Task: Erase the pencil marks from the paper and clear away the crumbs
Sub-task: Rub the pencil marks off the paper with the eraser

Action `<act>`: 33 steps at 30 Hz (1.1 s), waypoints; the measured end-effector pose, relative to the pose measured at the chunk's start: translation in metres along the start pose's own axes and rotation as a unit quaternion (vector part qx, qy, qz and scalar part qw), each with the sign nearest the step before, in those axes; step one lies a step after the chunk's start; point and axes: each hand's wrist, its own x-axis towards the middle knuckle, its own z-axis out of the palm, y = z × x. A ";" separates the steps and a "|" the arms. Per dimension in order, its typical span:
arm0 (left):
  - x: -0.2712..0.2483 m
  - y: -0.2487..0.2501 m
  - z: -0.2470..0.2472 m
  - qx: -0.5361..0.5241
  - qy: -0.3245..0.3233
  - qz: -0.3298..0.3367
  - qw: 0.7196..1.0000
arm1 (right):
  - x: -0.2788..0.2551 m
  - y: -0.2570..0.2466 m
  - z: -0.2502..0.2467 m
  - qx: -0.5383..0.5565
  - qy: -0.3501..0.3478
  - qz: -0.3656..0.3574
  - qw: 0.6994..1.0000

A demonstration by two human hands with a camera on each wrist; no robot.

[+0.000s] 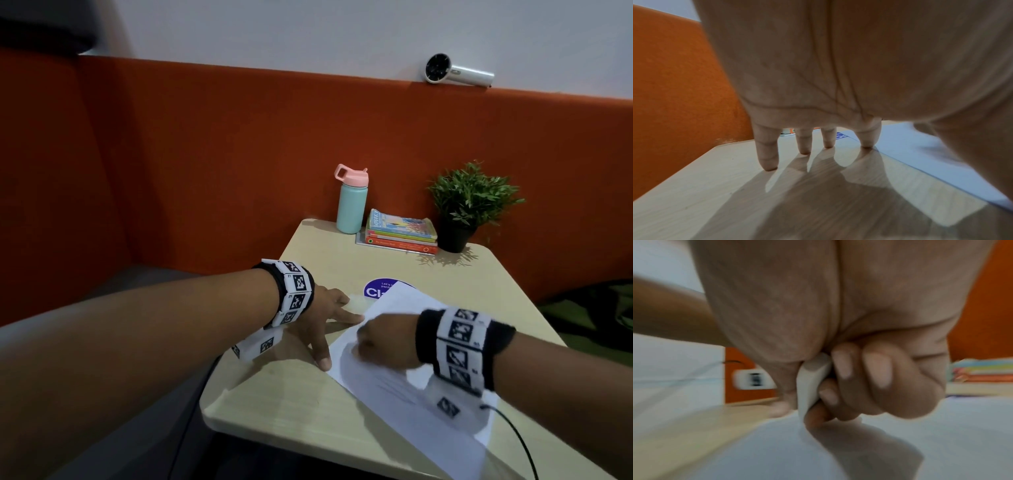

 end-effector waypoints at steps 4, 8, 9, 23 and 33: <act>-0.001 0.002 0.000 -0.009 0.001 -0.002 1.000 | -0.010 -0.004 0.003 0.022 -0.026 -0.026 0.999; -0.003 0.002 -0.001 -0.009 -0.006 -0.005 1.000 | 0.004 0.022 -0.003 -0.022 0.030 0.057 0.998; -0.005 0.003 -0.002 -0.007 -0.005 -0.008 1.000 | 0.000 0.013 0.001 -0.024 0.020 0.039 0.999; -0.007 0.007 -0.004 -0.008 -0.009 -0.012 1.000 | -0.021 -0.005 0.013 0.029 -0.029 -0.046 0.998; -0.008 0.007 -0.005 -0.011 -0.014 -0.013 1.000 | -0.023 -0.002 0.011 0.051 -0.040 -0.034 0.997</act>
